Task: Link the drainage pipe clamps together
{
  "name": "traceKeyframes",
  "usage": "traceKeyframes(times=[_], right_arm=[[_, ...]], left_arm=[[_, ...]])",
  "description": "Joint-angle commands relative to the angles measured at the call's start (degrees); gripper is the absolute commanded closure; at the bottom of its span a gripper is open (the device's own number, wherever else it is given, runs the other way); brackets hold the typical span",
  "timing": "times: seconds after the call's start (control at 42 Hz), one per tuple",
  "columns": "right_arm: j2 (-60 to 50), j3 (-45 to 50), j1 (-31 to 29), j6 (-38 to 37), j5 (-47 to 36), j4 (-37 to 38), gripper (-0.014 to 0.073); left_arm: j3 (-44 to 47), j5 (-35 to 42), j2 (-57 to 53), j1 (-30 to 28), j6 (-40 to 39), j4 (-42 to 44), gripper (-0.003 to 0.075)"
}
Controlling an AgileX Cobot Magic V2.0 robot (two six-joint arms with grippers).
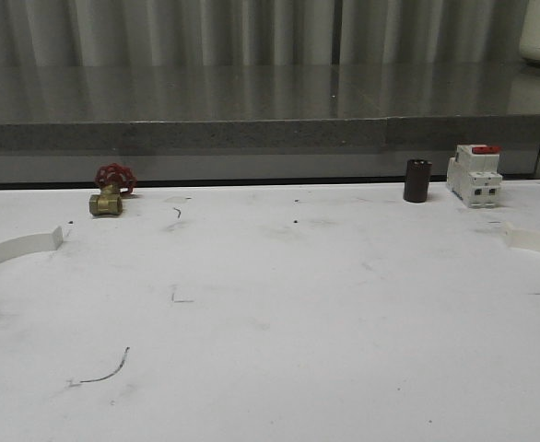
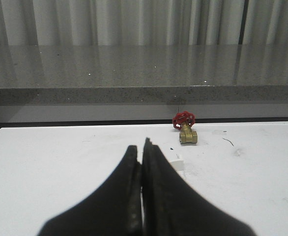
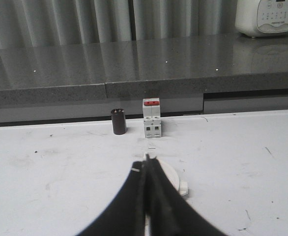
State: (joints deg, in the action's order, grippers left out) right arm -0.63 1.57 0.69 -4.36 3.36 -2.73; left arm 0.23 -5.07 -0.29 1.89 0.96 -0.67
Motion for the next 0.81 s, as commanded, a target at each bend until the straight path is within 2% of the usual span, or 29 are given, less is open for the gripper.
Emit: traceKeyframes(times=[0.0,0.477,0.596,0.787], right_arm=[[-0.9,-0.2,-0.1,0.3,-4.9,0.2,0.0713],[-0.9,-0.2,-0.1,0.4,-4.9,0.6,0.0713],[-0.9,-0.2,-0.1,0.4,-5.0,0.6,0.0713],[-0.9,-0.3,-0.1,0.4,-7.6,0.6,0.0713]], left_arm=[[1.3,5.1,-0.6,-0.1,-0.2,-0.6,0.0741],[1.3,5.1,-0.6,-0.1,-0.2,-0.6,0.0741],[1.3,8.7,-0.6,-0.1,-0.2,0.2,0.0741],[1.3,9.4,-0.6,-0.1,-0.2,0.0,0.0741]])
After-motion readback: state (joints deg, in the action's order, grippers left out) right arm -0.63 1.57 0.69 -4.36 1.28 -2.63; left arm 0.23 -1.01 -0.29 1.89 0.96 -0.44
